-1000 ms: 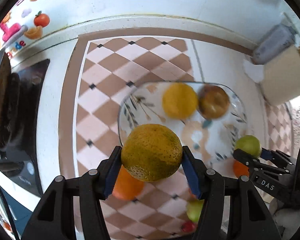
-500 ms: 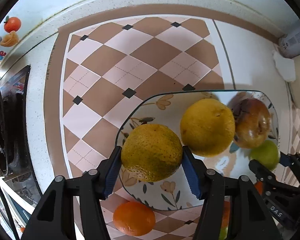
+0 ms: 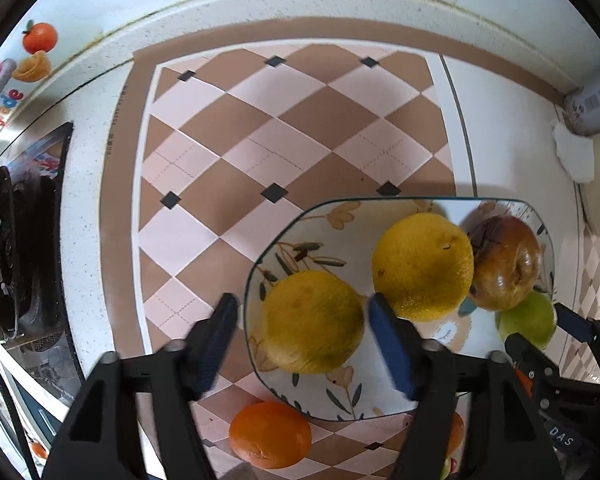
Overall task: Organize fruits
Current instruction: 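Open both tools and withdraw them from the plate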
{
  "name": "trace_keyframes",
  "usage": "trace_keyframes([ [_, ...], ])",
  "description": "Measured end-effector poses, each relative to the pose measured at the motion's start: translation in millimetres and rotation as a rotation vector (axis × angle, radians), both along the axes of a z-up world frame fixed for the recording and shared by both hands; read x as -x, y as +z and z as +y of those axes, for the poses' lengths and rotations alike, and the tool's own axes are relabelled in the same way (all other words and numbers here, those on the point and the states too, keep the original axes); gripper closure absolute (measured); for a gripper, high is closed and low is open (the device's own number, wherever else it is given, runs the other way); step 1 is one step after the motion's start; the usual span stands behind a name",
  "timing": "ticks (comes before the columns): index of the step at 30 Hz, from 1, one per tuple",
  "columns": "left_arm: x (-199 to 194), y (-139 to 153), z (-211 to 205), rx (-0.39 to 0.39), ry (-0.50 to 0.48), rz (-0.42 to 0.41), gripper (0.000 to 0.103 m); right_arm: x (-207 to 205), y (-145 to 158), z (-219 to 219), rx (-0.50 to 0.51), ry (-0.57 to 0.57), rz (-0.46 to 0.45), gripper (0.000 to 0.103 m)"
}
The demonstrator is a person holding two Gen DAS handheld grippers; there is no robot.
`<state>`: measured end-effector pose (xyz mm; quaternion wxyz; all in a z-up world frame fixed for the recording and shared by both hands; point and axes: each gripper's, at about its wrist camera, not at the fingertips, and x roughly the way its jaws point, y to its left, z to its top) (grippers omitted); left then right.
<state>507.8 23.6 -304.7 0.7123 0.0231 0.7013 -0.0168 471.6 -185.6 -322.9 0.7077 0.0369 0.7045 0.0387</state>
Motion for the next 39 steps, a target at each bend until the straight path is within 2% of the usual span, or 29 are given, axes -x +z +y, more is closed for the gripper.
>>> trace_keyframes([
  [1, 1.4, 3.2, 2.4, -0.001, 0.007, -0.005, 0.020, 1.9, 2.9, -0.3, 0.004, -0.004, -0.003, 0.013],
  [5, 15.7, 18.1, 14.8, -0.015, 0.053, -0.018, 0.020, 13.5, 13.7, 3.2, 0.018, -0.020, -0.015, 0.012],
  [9, 41.0, 37.2, 15.7, -0.004, 0.078, -0.067, 0.020, 29.2, 29.5, 8.2, 0.032, -0.032, -0.048, 0.011],
  [19, 113.6, 88.4, -3.0, 0.015, 0.027, -0.169, 0.020, 71.3, 83.2, 6.0, 0.030, -0.052, -0.133, 0.011],
  [39, 186.4, 179.6, -0.9, 0.071, 0.004, -0.335, 0.020, 152.3, 192.8, 3.9, 0.012, -0.049, -0.305, 0.011],
])
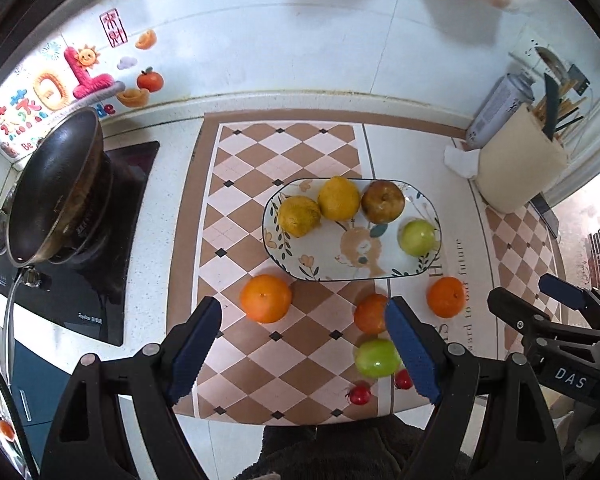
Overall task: Organize fruits
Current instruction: 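Open both tools and withdraw them from the plate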
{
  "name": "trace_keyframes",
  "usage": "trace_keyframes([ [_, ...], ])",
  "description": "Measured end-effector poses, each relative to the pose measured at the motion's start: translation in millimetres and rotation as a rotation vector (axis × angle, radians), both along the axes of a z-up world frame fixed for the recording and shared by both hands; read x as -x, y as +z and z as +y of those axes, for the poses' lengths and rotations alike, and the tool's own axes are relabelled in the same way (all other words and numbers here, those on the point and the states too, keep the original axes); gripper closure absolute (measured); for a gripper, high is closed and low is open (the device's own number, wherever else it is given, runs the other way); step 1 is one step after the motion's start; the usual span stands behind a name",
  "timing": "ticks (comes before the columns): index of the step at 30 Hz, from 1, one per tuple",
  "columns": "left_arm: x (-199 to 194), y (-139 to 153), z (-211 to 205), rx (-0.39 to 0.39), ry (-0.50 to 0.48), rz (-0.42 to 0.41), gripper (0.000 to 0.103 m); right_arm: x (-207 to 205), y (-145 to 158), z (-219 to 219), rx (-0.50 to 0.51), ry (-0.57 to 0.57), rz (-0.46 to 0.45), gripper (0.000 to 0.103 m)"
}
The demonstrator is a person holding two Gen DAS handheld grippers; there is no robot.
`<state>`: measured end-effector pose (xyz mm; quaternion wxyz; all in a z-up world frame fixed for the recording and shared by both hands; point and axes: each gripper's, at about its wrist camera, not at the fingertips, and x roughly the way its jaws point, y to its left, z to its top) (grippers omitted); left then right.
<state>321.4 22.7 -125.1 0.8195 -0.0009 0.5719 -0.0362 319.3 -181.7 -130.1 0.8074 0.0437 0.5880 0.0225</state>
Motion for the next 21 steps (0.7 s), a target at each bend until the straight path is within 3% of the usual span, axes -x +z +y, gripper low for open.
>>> trace_keyframes([
  [13, 24.1, 39.3, 0.9, 0.025, -0.001, -0.064, 0.020, 32.0, 46.9, 6.4, -0.012, 0.013, -0.067, 0.011],
  [21, 22.5, 36.0, 5.7, 0.032, 0.025, -0.054, 0.020, 27.6, 33.3, 7.8, -0.046, 0.021, -0.056, 0.011],
])
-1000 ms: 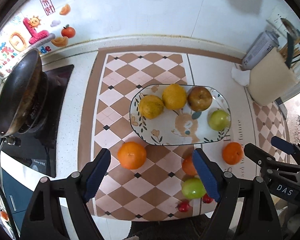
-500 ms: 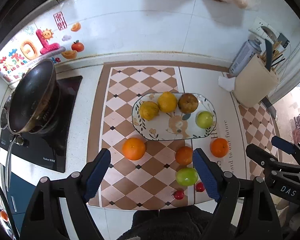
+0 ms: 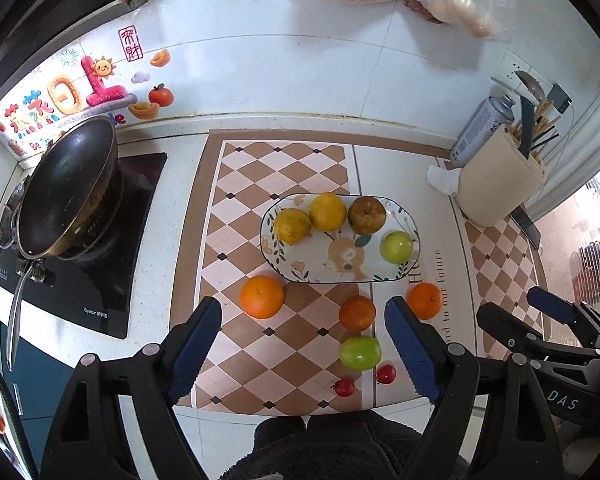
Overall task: Organize fruits
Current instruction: 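Open both tools and withdraw them from the plate, then grasp the large orange with the left tool while the right tool grasps the red-orange tangerine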
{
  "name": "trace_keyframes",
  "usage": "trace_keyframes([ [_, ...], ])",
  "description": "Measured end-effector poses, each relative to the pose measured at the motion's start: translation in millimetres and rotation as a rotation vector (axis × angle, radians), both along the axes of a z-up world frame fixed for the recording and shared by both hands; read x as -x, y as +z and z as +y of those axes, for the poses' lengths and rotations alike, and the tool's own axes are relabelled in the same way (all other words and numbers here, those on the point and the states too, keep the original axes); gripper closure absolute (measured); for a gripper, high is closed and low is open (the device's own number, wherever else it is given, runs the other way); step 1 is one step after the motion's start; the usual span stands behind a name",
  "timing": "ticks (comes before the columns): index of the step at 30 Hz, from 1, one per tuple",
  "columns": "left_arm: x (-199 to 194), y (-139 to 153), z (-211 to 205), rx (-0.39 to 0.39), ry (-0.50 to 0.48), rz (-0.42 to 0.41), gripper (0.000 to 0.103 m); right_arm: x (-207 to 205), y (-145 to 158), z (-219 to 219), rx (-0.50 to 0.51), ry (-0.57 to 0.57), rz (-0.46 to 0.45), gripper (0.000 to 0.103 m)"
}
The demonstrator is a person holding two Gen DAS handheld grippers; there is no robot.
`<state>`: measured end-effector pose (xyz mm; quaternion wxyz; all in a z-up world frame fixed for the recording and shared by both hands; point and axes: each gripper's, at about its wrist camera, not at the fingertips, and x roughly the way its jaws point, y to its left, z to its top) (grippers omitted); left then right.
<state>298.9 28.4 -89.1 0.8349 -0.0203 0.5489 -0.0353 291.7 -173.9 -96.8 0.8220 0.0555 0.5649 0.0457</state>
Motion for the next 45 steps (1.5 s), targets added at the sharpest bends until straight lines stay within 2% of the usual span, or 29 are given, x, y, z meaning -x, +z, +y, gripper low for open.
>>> trace_keyframes([
  [3, -4.5, -9.6, 6.1, -0.030, 0.028, 0.011, 0.020, -8.4, -20.5, 2.7, -0.012, 0.010, 0.026, 0.011],
  [6, -11.6, -25.1, 12.9, -0.089, 0.041, 0.027, 0.018, -21.3, -53.2, 4.2, -0.045, 0.015, 0.083, 0.011],
  [7, -13.8, -30.7, 15.5, -0.104, 0.043, 0.033, 0.011, -25.8, -66.7, 5.0, -0.046, 0.013, 0.113, 0.011],
  [9, -20.0, -46.6, 22.1, -0.147, 0.051, 0.057, 0.004, -33.1, -91.5, 7.8, -0.050, 0.020, 0.156, 0.011],
  [12, -30.3, -73.1, 34.9, -0.186, 0.072, 0.104, 0.004, -42.9, -128.0, 11.0, -0.068, 0.022, 0.224, 0.011],
  [16, -49.4, -118.8, 47.4, -0.182, 0.090, 0.211, 0.004, -56.8, -167.0, 16.5, -0.086, 0.028, 0.299, 0.011],
  [22, -72.5, -183.8, 50.5, -0.086, 0.099, 0.386, 0.004, -71.5, -202.7, 26.2, -0.105, 0.053, 0.358, 0.011],
  [27, -82.9, -219.3, 41.3, -0.046, 0.079, 0.469, 0.004, -77.7, -221.5, 34.3, -0.126, 0.069, 0.393, 0.011],
  [31, -89.1, -238.9, 36.8, -0.039, 0.078, 0.503, 0.004, -81.6, -232.0, 40.4, -0.134, 0.079, 0.418, 0.013],
  [32, -90.0, -242.6, 36.2, -0.037, 0.079, 0.508, 0.005, -81.7, -234.5, 42.0, -0.132, 0.081, 0.421, 0.013],
  [35, -90.4, -249.1, 35.0, -0.040, 0.074, 0.508, 0.028, -87.6, -241.5, 47.7, -0.123, 0.091, 0.431, 0.016],
  [37, -89.3, -250.6, 35.2, -0.001, 0.072, 0.506, 0.039, -90.0, -246.5, 52.3, -0.119, 0.094, 0.442, 0.019],
  [40, -82.5, -249.2, 32.5, -0.042, 0.067, 0.490, 0.040, -92.4, -251.7, 58.9, -0.110, 0.101, 0.448, 0.023],
  [45, -62.8, -247.7, 40.2, -0.033, 0.090, 0.503, 0.040, -95.6, -262.1, 69.8, -0.100, 0.111, 0.464, 0.031],
])
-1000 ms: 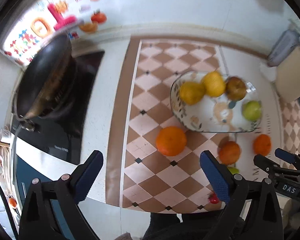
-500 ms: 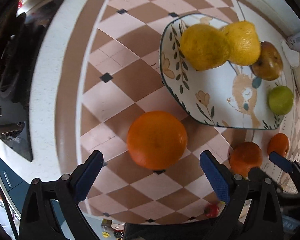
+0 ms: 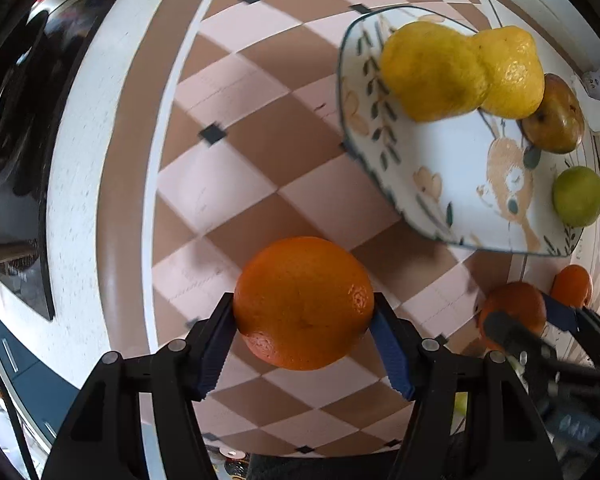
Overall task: Organize fruits
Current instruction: 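Grasp the large orange with the left tool while the right tool grasps the red-orange tangerine, then place the orange on the plate with the left tool while the right tool places the tangerine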
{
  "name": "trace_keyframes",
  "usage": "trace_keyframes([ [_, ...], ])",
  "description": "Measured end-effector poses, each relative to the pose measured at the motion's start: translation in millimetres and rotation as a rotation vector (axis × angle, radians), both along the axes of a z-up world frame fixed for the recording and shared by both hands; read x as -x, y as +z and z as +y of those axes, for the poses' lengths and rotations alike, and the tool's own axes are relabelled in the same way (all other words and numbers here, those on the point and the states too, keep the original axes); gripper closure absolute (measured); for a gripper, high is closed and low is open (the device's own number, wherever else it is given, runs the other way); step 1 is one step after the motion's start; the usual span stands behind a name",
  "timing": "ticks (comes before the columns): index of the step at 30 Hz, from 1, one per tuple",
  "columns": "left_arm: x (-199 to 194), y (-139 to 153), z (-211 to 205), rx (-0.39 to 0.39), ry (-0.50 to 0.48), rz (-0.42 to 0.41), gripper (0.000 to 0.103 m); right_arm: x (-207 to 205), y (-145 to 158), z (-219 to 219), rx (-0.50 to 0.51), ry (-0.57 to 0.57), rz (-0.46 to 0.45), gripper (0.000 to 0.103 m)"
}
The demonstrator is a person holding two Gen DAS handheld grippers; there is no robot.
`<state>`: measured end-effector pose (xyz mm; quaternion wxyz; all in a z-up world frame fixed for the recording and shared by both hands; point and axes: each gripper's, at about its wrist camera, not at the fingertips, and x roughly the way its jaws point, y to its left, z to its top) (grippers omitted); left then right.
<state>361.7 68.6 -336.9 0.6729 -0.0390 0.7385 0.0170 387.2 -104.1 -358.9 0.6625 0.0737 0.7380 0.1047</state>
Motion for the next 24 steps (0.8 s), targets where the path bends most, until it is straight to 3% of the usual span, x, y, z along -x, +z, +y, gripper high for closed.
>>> trace_keyframes([
  [9, 21.2, -1.0, 10.6, 0.007, 0.020, -0.011, 0.040, -1.0, -10.2, 15.7, 0.036, 0.030, 0.004, 0.043],
  [24, -2.6, -1.5, 3.1, 0.008, 0.005, -0.018, 0.040, 2.1, -6.2, 11.6, 0.038, 0.037, -0.010, 0.044],
])
